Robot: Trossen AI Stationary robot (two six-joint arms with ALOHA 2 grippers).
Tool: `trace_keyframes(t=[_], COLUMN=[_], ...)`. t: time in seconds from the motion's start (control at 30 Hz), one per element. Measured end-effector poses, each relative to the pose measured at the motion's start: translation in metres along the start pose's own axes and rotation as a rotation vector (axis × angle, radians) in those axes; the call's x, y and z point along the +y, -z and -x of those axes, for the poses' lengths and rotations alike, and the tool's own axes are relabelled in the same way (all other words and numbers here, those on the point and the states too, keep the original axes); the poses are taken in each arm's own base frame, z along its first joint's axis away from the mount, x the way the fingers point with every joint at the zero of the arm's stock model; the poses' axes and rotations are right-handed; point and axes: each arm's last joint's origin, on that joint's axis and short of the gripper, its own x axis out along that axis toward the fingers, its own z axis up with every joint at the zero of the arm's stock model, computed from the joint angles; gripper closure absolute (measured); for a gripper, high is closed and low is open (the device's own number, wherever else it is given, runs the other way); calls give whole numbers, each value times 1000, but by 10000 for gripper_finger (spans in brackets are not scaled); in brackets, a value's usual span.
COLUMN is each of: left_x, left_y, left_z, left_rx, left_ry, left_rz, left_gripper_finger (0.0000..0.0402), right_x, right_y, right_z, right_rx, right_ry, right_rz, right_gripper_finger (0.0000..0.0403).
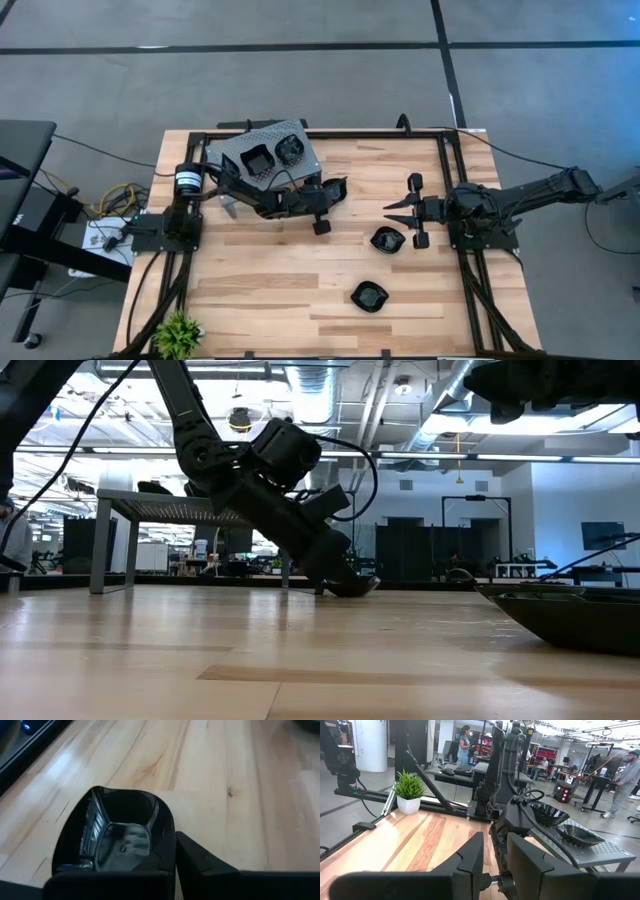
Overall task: Pick & Place Mini shaped plates
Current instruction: Stack the black leaf plate on top of the black leaf plate on the shelf
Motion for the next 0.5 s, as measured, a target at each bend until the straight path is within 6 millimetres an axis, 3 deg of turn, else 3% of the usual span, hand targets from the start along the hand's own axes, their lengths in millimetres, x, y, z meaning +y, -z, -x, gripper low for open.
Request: trace_keyframes(t=[0.17, 0.37, 0.5], left_x=[-23, -59, -64], left_y=[-19, -61, -86], left_z=[16, 64, 98], left_rx=[-68, -220, -314], left_ry=[56, 119, 55], left_rz=[40, 108, 133], left_gripper_finger=[397, 398, 398], right_x=[0, 0, 0], right_y=[0, 0, 0], right_z=[0, 0, 0], right_rx=[0, 0, -3], right_ry=[0, 0, 0], right_rz=[3, 3, 2], right_gripper_finger=[321, 321, 321])
